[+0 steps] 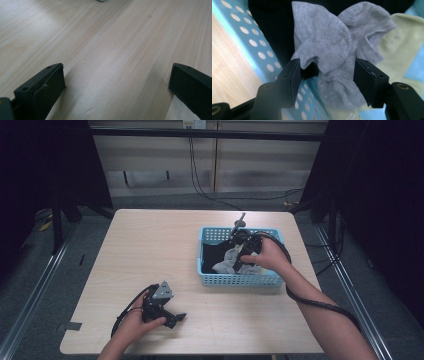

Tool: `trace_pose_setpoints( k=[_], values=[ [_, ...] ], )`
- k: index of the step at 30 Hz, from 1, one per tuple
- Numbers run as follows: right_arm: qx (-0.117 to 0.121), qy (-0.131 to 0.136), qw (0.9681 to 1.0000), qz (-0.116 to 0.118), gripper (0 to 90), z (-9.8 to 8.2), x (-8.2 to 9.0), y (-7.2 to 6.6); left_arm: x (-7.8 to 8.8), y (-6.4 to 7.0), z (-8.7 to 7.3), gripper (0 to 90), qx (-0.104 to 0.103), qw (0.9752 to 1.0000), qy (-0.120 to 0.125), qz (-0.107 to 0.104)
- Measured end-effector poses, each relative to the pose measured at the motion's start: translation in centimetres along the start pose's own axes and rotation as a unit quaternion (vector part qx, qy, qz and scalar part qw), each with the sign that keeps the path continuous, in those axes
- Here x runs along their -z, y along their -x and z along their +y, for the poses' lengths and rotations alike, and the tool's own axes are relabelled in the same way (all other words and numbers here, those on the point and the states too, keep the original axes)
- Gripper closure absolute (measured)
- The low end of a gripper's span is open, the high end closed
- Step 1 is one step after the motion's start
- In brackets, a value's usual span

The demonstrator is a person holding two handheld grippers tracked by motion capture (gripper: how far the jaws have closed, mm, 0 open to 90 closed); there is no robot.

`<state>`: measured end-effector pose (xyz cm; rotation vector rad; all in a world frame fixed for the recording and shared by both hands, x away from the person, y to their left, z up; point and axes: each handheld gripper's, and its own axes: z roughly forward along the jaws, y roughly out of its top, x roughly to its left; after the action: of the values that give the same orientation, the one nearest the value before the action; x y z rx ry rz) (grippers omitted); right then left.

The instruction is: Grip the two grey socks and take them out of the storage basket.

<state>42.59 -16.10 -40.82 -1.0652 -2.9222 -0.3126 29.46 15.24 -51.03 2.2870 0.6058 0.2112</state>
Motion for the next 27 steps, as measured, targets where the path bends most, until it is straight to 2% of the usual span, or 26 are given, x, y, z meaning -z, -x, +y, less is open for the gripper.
trace_pose_setpoints(
  k=[5, 6, 12, 14, 15, 17, 18, 22, 27],
  values=[
    [0.01, -0.001, 0.9999, 0.004, 43.7, 0.7, -1.2, -0.5, 0.0, 0.0, 0.0, 0.0, 0.003, 1.0, 0.002, -0.002],
    [0.006, -0.002, 1.0, 0.005, 44.2, 0.8, -1.3, -0.6, 0.0, 0.0, 0.0, 0.0, 0.003, 1.0, 0.003, -0.001],
    [0.013, -0.018, 0.9995, 0.021, 52.2, 1.3, -2.6, -0.8, 0.0, 0.0, 0.0, 0.0, 0.005, 1.0, 0.004, -0.002],
    [0.011, -0.026, 0.9989, 0.038, 61.3, 1.4, -3.3, -1.0, 0.0, 0.0, 0.0, 0.0, 0.005, 1.0, 0.003, -0.004],
    [0.011, -0.026, 0.9989, 0.038, 61.3, 1.4, -3.3, -1.0, 0.0, 0.0, 0.0, 0.0, 0.005, 1.0, 0.003, -0.004],
    [0.01, -0.029, 0.9986, 0.044, 69.0, 1.5, -3.6, -1.1, 0.0, 0.0, 0.0, 0.0, 0.002, 1.0, 0.001, -0.002],
    [0.01, -0.035, 0.9985, 0.042, 75.8, 1.6, -3.9, -1.2, 0.0, 0.0, 0.0, 0.0, 0.002, 1.0, 0.001, -0.002],
    [0.015, -0.045, 0.998, 0.043, 81.4, 1.7, -4.0, -1.4, 0.0, 0.0, 0.0, 0.0, 0.005, 1.0, 0.004, -0.002],
    [0.013, -0.046, 0.9978, 0.046, 82.1, 1.5, -3.2, -1.2, 0.0, 0.0, 0.0, 0.0, 0.005, 1.0, 0.003, -0.002]
  ],
)
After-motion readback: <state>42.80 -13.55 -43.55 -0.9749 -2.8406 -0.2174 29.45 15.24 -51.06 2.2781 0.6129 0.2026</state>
